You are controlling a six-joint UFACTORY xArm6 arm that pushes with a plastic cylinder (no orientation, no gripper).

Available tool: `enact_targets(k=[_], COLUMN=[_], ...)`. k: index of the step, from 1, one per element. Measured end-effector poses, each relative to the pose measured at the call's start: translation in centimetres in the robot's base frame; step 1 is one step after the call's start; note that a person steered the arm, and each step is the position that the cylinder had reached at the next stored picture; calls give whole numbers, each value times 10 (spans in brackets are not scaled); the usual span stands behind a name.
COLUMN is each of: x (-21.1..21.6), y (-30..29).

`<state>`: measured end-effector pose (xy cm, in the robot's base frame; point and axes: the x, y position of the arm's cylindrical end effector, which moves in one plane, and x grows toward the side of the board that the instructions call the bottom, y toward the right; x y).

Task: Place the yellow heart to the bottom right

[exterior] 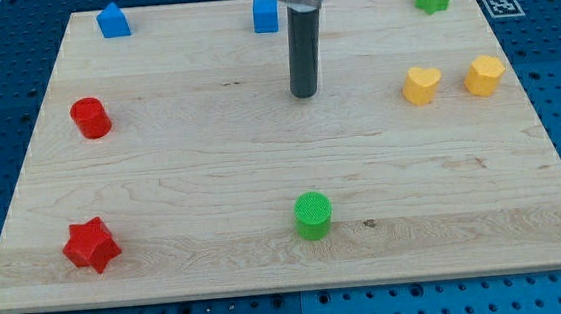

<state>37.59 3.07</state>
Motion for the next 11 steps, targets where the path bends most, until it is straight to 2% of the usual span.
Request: enact_targets(k=[3,5,6,8,11], x=[-49,-46,-37,17,58], y=[16,76,110,145,148])
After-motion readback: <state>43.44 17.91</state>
